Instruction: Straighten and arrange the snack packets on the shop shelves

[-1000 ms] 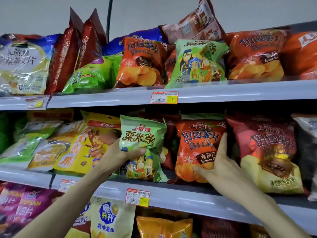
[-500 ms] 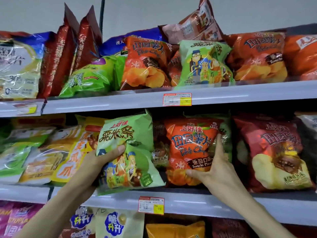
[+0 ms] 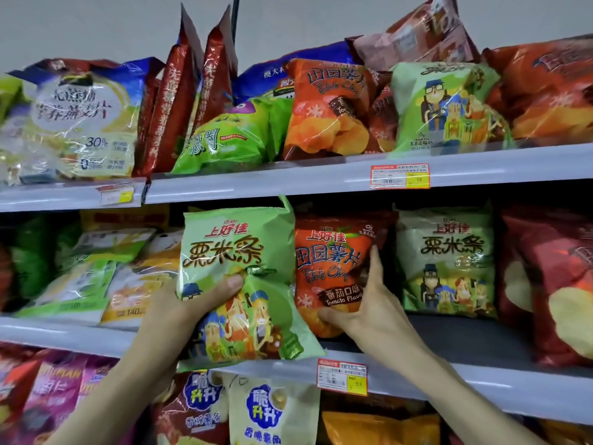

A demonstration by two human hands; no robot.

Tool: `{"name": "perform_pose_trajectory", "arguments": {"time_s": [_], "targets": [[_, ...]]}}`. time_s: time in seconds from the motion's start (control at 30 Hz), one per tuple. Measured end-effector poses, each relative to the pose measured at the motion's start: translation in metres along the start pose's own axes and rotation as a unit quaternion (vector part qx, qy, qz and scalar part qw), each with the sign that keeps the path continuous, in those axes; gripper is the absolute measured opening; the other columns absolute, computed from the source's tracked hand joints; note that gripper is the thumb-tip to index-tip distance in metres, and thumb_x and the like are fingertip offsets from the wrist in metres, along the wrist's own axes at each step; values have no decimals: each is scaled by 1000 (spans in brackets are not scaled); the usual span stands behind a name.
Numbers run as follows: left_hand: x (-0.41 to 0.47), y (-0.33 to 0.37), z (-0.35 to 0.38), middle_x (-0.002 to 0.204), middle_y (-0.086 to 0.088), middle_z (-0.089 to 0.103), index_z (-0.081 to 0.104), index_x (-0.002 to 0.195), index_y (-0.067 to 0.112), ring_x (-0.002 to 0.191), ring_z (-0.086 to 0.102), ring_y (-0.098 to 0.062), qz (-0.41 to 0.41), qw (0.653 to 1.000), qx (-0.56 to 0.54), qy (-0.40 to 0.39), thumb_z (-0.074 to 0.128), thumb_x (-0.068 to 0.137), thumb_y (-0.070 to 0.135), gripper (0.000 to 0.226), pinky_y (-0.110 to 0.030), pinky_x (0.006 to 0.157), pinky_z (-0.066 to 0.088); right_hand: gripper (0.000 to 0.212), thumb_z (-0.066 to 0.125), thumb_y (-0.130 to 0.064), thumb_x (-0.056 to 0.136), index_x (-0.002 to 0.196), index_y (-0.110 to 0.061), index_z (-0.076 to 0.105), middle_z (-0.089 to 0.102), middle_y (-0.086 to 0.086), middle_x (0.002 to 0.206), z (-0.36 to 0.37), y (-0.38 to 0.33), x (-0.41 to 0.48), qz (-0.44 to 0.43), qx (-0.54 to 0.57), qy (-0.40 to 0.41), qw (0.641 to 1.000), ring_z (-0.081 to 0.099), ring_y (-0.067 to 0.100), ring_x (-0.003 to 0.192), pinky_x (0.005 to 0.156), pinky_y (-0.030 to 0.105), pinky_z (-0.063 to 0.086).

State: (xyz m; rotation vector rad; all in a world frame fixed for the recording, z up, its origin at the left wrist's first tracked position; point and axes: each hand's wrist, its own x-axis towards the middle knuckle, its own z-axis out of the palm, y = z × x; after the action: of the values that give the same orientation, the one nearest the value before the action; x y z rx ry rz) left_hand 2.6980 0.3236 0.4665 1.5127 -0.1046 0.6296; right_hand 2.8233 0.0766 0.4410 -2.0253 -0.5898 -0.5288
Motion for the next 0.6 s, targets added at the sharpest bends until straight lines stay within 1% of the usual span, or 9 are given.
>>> {"name": "perform_pose_trajectory", "arguments": {"time_s": [0.13,0.2,0.27,0.3,0.37,0.43,0.5,0.53,0.6], "targets": [[-11,7,22,105,-10,82,78,113,19,90,81,-36,36,999,24,-23,97,70,28,48,-53,90,61,130,84,-55,79,161,-45,-16,53,-16,146,-12,5,-5,-6,26,-12,1000,62,8,123,111,38,48],[-16,10,38,103,-5,83,77,112,23,88,81,-30,59,997,45,-34,93,70,27,45,-47,82,65,99,80,-53,84,160,-45,18,60,-21,130,-29,6,-12,-14,78,21,997,61,3,119,107,38,51],[-20,11,57,102,-1,83,76,112,24,88,81,-24,81,993,63,-52,92,70,29,45,-38,76,67,54,75,-55,87,136,-51,51,68,-17,119,-49,5,-22,-24,168,70,983,66,5,114,103,38,52],[-21,11,68,101,0,83,75,113,22,87,81,-23,85,993,62,-62,89,71,28,45,-36,75,67,42,73,-60,86,125,-52,60,71,-14,117,-59,3,-29,-21,215,84,973,68,9,113,103,41,52],[-21,9,91,102,2,83,72,116,23,88,81,-22,89,990,63,-87,86,72,29,47,-36,77,67,54,74,-77,74,121,-51,67,72,-10,122,-79,1,-45,-26,275,61,959,70,15,112,99,44,52],[-20,6,115,103,6,82,70,119,25,90,81,-18,93,988,63,-109,87,75,29,47,-37,80,67,79,72,-88,65,135,-56,55,67,-19,133,-95,0,-63,-52,250,-2,967,66,8,121,98,35,49],[-18,2,140,107,10,81,69,121,27,94,80,-13,107,984,64,-124,88,79,29,46,-35,84,66,95,71,-88,65,146,-66,29,55,-37,141,-108,-2,-79,-61,174,-60,981,55,-8,129,101,29,47],[-18,-1,152,110,12,80,68,123,29,97,79,-10,118,982,69,-130,88,80,31,48,-36,87,65,94,74,-83,66,144,-73,21,52,-40,142,-114,-2,-84,-51,143,-76,985,54,-11,129,103,27,46],[-18,-7,173,117,15,78,64,128,32,105,76,-7,138,977,74,-142,90,81,37,54,-38,93,61,92,79,-76,68,142,-73,23,54,-37,141,-124,2,-90,-33,93,-60,993,57,-9,127,107,29,46]]}}
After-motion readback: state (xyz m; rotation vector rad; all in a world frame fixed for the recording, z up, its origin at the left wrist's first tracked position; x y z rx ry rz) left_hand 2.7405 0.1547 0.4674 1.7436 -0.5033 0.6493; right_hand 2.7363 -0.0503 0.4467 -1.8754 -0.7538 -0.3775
